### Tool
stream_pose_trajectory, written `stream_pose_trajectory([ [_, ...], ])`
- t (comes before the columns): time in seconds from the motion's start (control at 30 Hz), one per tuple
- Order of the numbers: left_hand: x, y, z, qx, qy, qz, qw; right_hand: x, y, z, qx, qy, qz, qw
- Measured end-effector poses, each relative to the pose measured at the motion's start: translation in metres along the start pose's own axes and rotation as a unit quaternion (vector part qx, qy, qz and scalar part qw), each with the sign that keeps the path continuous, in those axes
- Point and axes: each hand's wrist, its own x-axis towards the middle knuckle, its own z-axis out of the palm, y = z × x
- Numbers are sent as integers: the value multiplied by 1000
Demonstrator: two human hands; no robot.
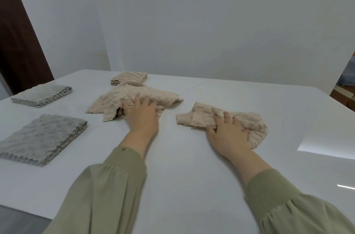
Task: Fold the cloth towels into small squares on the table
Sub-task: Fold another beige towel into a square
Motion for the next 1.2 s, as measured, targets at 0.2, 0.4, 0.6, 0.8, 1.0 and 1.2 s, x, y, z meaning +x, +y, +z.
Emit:
stream_pose_trajectory([
  [0.2, -22, 47, -3, -362, -26, 76, 929, -6, -6, -2, 143, 4, -166, 976],
  [0.4, -38, 66, -3, -289, -100, 70, 949, -8, -5, -9, 316, 118, -64, 939],
  [0.6, -37, 60, -9, -384, 2, 167, 908, 5, 14, -6, 187, 20, 33, 982],
  [0.8, -35, 56, -11, -340, 161, 196, 906, 7, 12, -10, 182, 121, 8, 976],
  [1.0, -38, 48, -22, -402, 46, 70, 912, 6, 23, -18, 301, 286, 56, 908],
  [1.2, -37, 49, -21, -384, 24, 82, 919, 7, 16, -10, 149, 80, 3, 986],
])
